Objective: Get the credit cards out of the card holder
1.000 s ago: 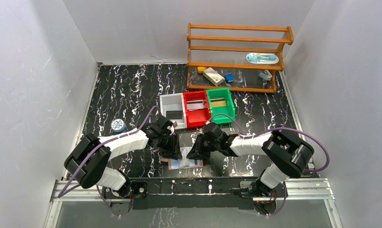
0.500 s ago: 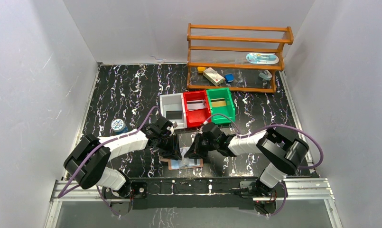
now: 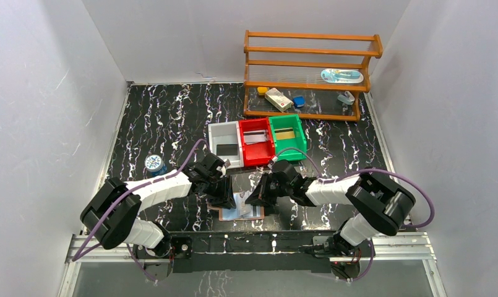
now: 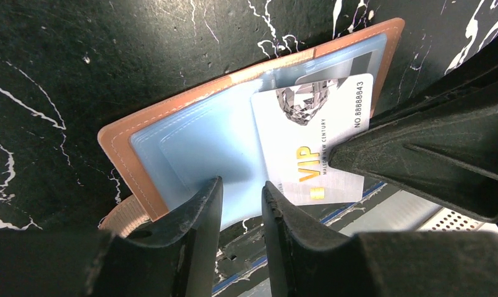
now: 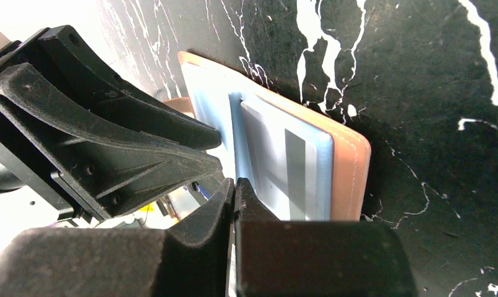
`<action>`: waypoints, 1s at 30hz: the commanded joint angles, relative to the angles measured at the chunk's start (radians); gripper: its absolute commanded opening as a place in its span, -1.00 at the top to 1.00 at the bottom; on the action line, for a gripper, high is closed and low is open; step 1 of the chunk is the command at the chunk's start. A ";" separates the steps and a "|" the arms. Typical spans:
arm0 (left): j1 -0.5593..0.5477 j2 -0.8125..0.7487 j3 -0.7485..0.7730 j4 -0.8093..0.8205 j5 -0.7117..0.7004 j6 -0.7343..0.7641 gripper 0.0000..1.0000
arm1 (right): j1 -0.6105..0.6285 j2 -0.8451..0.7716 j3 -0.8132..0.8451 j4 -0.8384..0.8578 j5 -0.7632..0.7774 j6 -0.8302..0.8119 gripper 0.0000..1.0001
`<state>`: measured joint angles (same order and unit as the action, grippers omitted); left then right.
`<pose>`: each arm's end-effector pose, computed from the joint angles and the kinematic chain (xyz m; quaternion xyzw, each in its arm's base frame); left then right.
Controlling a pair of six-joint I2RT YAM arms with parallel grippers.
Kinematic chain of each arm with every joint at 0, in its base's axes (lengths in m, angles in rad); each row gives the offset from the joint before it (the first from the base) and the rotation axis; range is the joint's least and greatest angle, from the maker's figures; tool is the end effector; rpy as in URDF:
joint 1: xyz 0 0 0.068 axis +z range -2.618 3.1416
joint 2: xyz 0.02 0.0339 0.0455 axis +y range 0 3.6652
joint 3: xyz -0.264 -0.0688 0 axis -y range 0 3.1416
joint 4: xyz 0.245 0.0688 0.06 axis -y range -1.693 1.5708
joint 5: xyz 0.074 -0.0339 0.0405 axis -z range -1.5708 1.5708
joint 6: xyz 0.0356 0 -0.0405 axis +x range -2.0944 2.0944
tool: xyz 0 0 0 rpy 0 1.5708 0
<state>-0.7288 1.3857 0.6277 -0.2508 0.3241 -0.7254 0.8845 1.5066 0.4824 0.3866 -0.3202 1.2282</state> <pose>0.1775 -0.1736 0.1570 0.0464 0.9481 -0.2977 0.1014 0.1613 0.2146 0.1347 0.0801 0.8810 0.4567 0.0946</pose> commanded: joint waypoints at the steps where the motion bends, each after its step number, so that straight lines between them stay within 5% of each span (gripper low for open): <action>1: -0.002 -0.013 -0.020 -0.054 -0.039 -0.005 0.37 | -0.009 -0.024 -0.015 0.018 0.001 -0.009 0.83; 12: -0.004 -0.067 0.060 0.041 0.046 -0.035 0.20 | -0.008 0.023 -0.020 0.079 -0.014 0.025 0.71; 30: -0.009 0.060 -0.022 0.092 0.081 -0.020 0.39 | -0.010 0.071 -0.022 0.160 -0.054 0.064 0.37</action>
<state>-0.7300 1.4326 0.6289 -0.1486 0.4000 -0.7555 0.8787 1.5593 0.4599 0.4717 -0.3450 1.2827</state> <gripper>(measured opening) 0.312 0.309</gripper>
